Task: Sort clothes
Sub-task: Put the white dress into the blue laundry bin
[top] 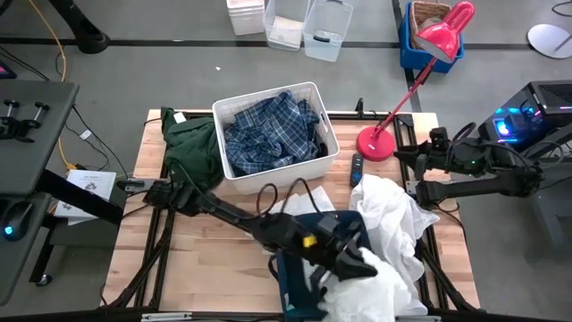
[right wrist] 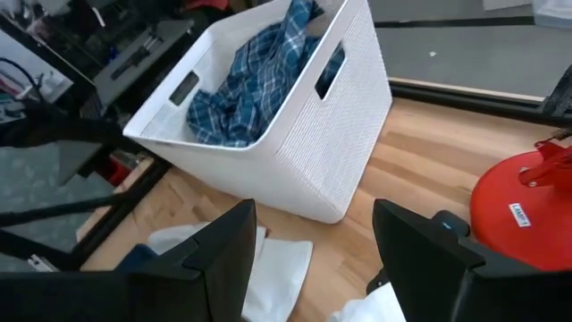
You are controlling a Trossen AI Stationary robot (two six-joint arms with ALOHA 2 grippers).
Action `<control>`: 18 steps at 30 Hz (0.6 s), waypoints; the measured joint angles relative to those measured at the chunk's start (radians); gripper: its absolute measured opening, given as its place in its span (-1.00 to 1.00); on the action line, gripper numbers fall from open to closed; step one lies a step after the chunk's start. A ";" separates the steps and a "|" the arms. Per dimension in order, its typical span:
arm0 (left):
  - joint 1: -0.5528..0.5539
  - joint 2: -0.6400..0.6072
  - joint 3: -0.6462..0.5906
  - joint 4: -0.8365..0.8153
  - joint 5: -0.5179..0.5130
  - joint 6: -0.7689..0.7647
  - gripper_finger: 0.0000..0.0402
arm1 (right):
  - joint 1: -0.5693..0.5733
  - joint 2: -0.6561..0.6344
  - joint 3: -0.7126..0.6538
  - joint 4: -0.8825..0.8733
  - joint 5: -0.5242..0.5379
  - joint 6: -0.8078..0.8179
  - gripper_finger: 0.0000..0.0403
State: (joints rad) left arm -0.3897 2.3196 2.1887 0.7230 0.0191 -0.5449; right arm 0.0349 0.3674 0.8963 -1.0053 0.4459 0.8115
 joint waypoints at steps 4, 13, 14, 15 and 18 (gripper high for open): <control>0.013 0.002 0.000 -0.096 -0.065 0.024 -1.00 | 0.000 -0.007 0.000 0.008 -0.010 0.000 0.09; 0.074 -0.121 0.000 -0.568 -0.119 0.061 -1.00 | 0.000 -0.008 0.000 0.016 -0.032 -0.009 0.09; 0.070 -0.145 0.000 -0.640 -0.149 0.077 -1.00 | 0.000 -0.008 0.000 0.017 -0.031 -0.016 0.09; 0.062 -0.168 0.000 -0.705 -0.188 0.088 -1.00 | 0.000 -0.008 0.000 0.020 -0.031 -0.024 0.09; 0.032 -0.215 0.002 -0.860 -0.286 0.105 -1.00 | 0.000 -0.008 0.000 0.026 -0.030 -0.034 0.09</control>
State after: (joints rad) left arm -0.3577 2.1043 2.1902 -0.1372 -0.2667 -0.4398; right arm 0.0353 0.3592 0.8963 -0.9795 0.4155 0.7773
